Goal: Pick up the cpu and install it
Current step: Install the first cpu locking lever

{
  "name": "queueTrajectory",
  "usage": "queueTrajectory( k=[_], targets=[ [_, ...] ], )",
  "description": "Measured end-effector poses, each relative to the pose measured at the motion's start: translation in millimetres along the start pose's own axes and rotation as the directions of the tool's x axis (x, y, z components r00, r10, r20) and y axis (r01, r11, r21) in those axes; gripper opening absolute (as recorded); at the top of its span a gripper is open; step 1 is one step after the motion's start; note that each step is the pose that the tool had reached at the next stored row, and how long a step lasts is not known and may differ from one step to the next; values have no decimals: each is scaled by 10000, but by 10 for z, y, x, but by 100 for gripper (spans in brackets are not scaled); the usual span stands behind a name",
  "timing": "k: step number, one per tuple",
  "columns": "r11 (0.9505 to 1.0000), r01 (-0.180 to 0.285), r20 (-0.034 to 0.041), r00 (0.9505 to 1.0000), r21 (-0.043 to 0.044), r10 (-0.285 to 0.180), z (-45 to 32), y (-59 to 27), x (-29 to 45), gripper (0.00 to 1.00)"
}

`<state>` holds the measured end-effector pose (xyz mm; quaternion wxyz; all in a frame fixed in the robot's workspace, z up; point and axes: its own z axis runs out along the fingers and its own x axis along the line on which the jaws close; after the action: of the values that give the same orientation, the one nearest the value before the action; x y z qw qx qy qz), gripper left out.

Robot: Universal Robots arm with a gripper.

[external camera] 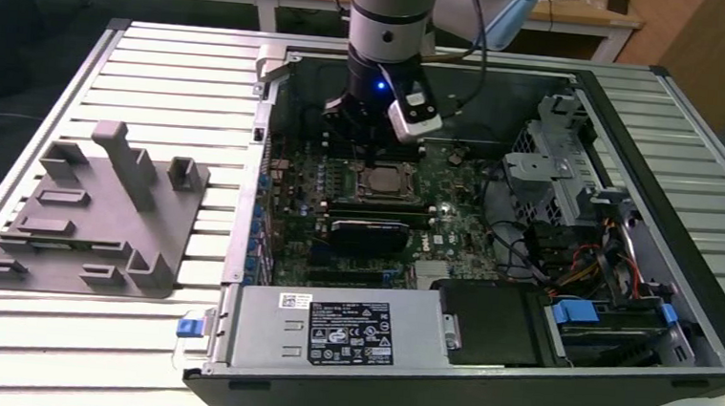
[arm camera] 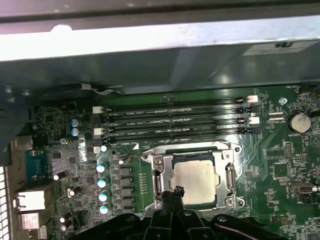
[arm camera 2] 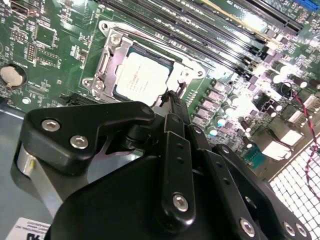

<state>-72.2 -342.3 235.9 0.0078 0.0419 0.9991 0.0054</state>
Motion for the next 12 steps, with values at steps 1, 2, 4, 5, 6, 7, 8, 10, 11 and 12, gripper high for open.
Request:
queueTrajectory(
  k=[1,2,4,5,6,7,8,10,11,12],
  targets=[
    [10000,0,1,10000,-1,0,0,-1,10,11],
    [10000,1,1,10000,-2,-1,0,-2,20,11],
    [10000,0,1,10000,-3,0,-1,-4,41,11],
    [10000,0,1,10000,-3,0,-1,-5,53,11],
    [10000,0,2,10000,-3,0,-1,-6,68,11],
    [10000,0,4,10000,-5,0,-1,-8,85,11],
    [10000,0,6,10000,-6,1,-2,-9,104,11],
    [10000,0,9,10000,-7,0,-2,-13,139,11],
    [10000,1,11,10000,-7,-1,-3,-15,158,11],
    [10000,1,13,10000,-9,-1,-3,-16,177,11]
  ],
)
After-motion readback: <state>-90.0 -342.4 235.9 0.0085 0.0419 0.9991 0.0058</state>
